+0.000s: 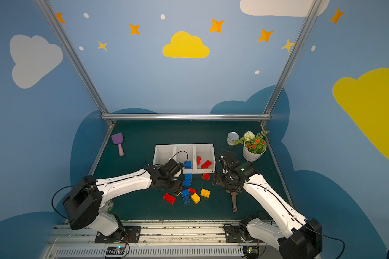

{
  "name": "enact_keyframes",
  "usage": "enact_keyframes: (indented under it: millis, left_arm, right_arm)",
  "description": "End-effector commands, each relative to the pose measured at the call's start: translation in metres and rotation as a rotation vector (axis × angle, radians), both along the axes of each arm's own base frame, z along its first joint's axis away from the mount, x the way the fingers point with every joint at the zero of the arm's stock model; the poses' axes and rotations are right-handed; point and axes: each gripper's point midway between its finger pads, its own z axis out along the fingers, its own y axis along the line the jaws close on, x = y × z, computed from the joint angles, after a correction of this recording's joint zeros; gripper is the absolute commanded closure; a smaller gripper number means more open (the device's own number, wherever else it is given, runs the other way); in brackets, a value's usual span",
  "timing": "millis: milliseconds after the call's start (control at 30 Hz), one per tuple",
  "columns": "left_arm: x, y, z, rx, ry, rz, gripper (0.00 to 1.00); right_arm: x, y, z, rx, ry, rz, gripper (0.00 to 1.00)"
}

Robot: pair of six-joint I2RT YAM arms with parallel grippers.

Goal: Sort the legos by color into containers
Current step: 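Grasp a yellow brick beside the bin with the left gripper while the right draws back, then carry the yellow brick into the compartment nearest the purple shovel and release it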

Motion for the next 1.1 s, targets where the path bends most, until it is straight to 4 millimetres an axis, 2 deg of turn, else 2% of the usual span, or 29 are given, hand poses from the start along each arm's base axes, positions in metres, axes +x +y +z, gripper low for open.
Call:
enact_keyframes:
  millis: [0, 300, 600, 833, 1067]
  left_arm:
    - [-0.003, 0.0, -0.004, 0.043, 0.021, -0.056, 0.33]
    - [0.0, -0.001, -0.015, 0.085, 0.033, -0.072, 0.36]
    - [-0.006, -0.001, -0.024, 0.1, 0.049, -0.086, 0.41]
    - [-0.006, 0.004, -0.03, 0.129, 0.054, -0.066, 0.51]
    - [-0.002, 0.009, -0.022, 0.14, 0.029, -0.034, 0.59]
  right_arm:
    - [-0.004, -0.005, -0.002, -0.011, -0.003, -0.019, 0.24]
    - [-0.004, -0.005, -0.001, -0.004, -0.003, -0.03, 0.24]
    - [-0.009, -0.007, -0.004, -0.002, 0.009, -0.042, 0.24]
    - [-0.013, -0.01, -0.003, 0.0, 0.004, -0.051, 0.26]
    - [-0.013, -0.01, -0.001, 0.009, -0.015, -0.043, 0.27]
